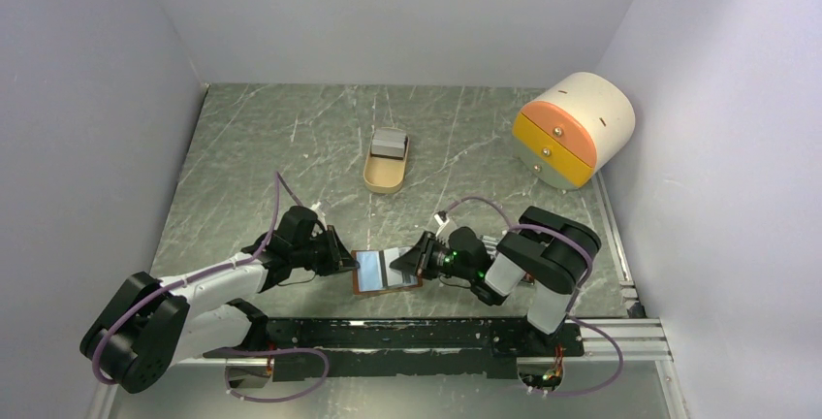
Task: Put the credit cards into the card holder
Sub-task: Insert the credit card into the card holder.
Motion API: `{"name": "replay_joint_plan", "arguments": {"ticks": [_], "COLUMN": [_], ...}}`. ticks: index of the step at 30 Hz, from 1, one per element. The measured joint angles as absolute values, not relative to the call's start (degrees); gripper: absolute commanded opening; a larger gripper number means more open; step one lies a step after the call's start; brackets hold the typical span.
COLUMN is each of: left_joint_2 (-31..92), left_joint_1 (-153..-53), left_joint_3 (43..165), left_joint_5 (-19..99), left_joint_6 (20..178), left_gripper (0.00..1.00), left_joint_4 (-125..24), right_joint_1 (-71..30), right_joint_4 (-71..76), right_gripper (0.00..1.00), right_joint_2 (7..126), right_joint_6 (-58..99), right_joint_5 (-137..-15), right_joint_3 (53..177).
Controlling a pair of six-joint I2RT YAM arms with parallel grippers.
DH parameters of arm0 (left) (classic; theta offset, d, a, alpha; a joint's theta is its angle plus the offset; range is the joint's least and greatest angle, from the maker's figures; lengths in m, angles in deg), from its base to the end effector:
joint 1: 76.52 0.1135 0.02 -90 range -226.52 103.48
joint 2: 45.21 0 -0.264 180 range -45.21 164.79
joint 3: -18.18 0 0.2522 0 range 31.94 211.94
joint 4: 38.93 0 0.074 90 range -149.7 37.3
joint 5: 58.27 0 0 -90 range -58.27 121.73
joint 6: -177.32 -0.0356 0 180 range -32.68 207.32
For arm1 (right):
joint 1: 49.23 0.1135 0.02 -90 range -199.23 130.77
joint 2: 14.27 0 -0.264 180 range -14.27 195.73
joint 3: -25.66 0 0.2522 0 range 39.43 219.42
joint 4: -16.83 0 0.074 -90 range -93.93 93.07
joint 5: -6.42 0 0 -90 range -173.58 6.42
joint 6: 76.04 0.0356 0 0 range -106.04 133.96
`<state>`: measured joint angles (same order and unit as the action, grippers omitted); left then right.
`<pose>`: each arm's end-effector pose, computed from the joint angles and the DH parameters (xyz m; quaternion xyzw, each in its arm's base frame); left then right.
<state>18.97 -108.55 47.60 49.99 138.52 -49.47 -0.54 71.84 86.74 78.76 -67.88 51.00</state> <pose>0.1535 -0.1092 0.1307 -0.0926 0.9105 -0.3591 0.1832 0.1473 0.1822 0.0901 0.0372 0.8176 0.5328 0.2151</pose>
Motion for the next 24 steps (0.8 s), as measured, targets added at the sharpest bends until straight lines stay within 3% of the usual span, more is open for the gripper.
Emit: {"name": "replay_joint_plan", "arguments": {"ticks": [6, 9, 16, 20, 24], "left_joint_2": [19.0, 18.9, 18.9, 18.9, 18.9], "left_joint_1": [-108.6, -108.6, -108.6, -108.6, -108.5], "left_joint_3": [47.6, 47.6, 47.4, 47.2, 47.2], "left_joint_5": [50.0, 50.0, 50.3, 50.4, 50.4], "left_joint_6": [138.5, 138.5, 138.5, 138.5, 138.5], "left_gripper": [0.19, 0.19, 0.19, 0.19, 0.19], "left_joint_4": [-49.5, -49.5, -48.9, -48.3, -48.2], "right_joint_1": [0.6, 1.0, 2.3, 2.9, 3.4], "right_joint_4": [65.0, 57.2, 40.1, 36.3, 35.5], "right_gripper": [0.34, 0.48, 0.44, 0.34, 0.33], "right_joint_2": [83.2, 78.4, 69.8, 70.3, 70.5], "right_joint_6": [78.9, 77.6, 72.7, 71.7, 71.7], "right_joint_5": [-70.0, -72.1, -77.2, -78.1, -78.5], "right_joint_3": [52.2, 53.4, 59.0, 59.5, 59.5]}}
